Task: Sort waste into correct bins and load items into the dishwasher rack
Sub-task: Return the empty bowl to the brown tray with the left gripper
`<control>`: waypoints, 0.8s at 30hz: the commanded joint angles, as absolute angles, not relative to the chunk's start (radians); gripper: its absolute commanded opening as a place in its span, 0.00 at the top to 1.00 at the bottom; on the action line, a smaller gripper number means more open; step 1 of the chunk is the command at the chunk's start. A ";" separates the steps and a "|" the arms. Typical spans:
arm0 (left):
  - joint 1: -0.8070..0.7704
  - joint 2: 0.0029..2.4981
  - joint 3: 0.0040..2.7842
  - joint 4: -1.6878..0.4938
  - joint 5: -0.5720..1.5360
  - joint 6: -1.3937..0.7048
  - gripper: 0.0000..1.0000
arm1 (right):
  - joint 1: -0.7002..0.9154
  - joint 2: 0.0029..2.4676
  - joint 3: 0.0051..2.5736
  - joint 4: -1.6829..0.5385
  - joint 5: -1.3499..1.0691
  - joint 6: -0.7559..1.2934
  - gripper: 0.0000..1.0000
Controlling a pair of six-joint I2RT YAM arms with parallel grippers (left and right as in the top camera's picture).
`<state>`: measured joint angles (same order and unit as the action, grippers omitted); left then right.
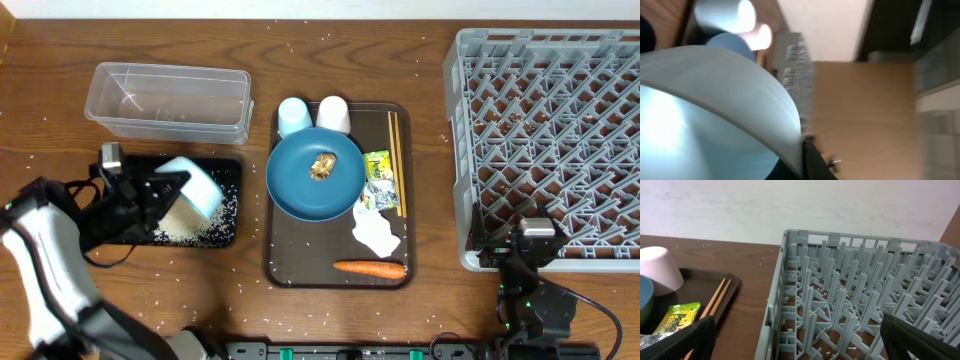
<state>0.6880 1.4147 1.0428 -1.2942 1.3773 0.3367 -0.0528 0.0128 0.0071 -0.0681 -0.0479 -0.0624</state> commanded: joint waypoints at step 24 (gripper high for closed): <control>-0.084 0.852 1.051 -1.210 0.537 -0.312 0.94 | -0.043 0.011 0.006 -0.072 -0.041 -0.061 0.01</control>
